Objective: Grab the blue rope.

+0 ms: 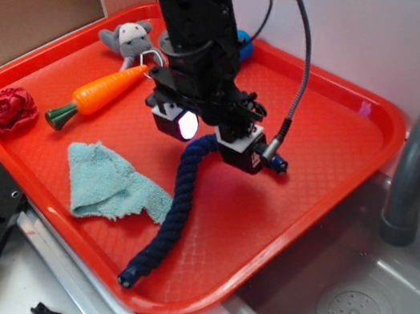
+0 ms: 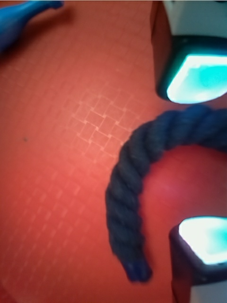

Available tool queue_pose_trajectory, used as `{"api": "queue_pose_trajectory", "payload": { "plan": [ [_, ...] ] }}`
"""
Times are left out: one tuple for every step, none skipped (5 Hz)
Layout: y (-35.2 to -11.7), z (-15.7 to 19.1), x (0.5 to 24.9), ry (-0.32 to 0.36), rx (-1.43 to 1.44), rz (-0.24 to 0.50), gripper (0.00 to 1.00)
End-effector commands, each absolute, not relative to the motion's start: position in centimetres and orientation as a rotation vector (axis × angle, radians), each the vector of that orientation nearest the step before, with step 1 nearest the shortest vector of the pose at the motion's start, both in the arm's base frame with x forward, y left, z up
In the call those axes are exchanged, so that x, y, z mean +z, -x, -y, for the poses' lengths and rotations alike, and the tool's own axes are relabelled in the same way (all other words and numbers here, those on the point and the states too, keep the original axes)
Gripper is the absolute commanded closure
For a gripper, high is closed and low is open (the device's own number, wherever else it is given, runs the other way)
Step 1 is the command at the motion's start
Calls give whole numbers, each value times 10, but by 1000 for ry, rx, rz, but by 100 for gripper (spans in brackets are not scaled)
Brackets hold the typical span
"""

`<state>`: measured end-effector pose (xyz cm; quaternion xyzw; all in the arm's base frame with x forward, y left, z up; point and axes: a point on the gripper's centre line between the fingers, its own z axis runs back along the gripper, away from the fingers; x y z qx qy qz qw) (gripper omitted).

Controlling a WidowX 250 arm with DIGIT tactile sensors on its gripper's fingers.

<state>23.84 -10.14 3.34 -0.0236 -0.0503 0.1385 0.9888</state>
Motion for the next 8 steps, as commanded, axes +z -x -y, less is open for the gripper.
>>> {"api": "queue_pose_trajectory", "payload": {
  "plan": [
    [-243, 107, 13, 51, 255, 100, 100],
    [-240, 109, 11, 22, 250, 107, 100],
    [-239, 104, 31, 13, 230, 86, 100],
    [-241, 99, 73, 15, 180, 5, 100],
    [-241, 96, 118, 122, 98, 25, 100],
    [-229, 89, 168, 189, 44, 31, 100],
    [-211, 83, 200, 205, 23, 58, 100],
    [-205, 85, 203, 182, -18, 74, 100]
  ]
}}
